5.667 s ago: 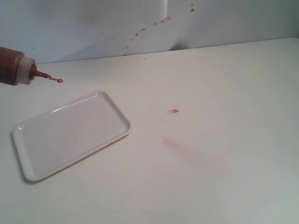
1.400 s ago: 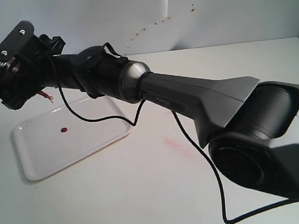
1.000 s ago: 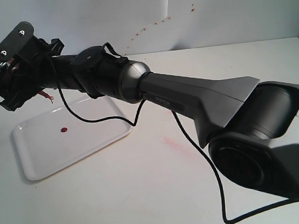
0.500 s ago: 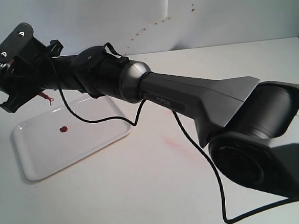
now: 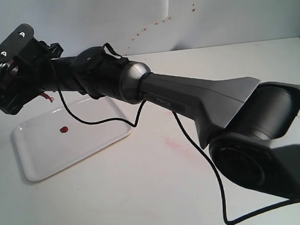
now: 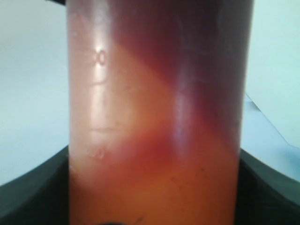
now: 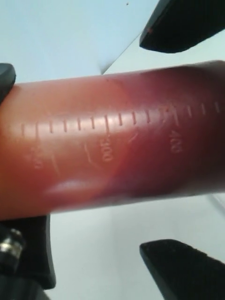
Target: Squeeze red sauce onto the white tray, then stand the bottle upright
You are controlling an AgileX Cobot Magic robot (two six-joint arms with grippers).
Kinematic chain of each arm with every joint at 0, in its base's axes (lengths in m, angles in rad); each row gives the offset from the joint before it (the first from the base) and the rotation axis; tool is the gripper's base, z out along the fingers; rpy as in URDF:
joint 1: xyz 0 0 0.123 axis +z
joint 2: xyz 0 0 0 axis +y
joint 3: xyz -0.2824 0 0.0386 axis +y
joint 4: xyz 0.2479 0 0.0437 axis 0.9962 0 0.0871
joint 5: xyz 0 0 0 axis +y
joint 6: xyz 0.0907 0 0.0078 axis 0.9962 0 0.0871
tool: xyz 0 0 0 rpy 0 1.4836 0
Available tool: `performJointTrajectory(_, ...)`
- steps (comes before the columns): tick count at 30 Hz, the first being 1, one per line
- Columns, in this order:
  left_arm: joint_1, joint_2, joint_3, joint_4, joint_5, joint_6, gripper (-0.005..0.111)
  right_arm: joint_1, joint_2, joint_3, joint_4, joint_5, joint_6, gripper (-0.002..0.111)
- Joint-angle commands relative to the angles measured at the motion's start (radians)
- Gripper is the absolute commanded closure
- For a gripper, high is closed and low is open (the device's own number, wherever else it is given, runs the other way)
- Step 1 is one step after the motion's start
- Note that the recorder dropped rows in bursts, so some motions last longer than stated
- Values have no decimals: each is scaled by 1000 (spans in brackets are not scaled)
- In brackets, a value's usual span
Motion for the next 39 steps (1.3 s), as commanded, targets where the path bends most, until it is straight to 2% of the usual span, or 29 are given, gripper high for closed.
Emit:
performJointTrajectory(1,-4,-18,-9,-9,1,-28,107,-3,-29,-6,-32,9,13,3)
performJointTrajectory(5,-4,-18,-9,-9,1,-28,107,-7,-49,-1,-125,6,54,3)
performJointTrajectory(10,-4,-18,-9,-9,6,-28,107,-34,-64,-1,-250,24,230,3)
performJointTrajectory(15,-4,-18,-9,-9,9,-28,107,-118,-85,-1,-473,276,448,11)
performJointTrajectory(19,-4,-18,-9,-12,9,-30,107,-190,-111,-1,-629,533,606,30)
performJointTrajectory(21,-4,-18,-9,-43,30,-30,107,-229,-127,-1,-740,709,648,45)
performJointTrajectory(24,-4,-18,-9,-79,72,-30,107,-277,-126,-1,-809,953,687,68)
performJointTrajectory(26,-4,-18,-9,-107,88,-30,107,-302,-126,1,-859,953,736,87)
performJointTrajectory(27,-4,-18,-5,-126,88,-34,107,-320,-126,1,-861,953,792,100)
performJointTrajectory(28,-4,-18,0,-130,88,-41,107,-330,-126,1,-856,953,806,108)
performJointTrajectory(34,-4,-19,3,-144,88,-151,107,-366,-126,26,-777,953,853,108)
performJointTrajectory(39,-4,-37,3,-144,60,-292,107,-378,-117,90,-564,953,768,108)
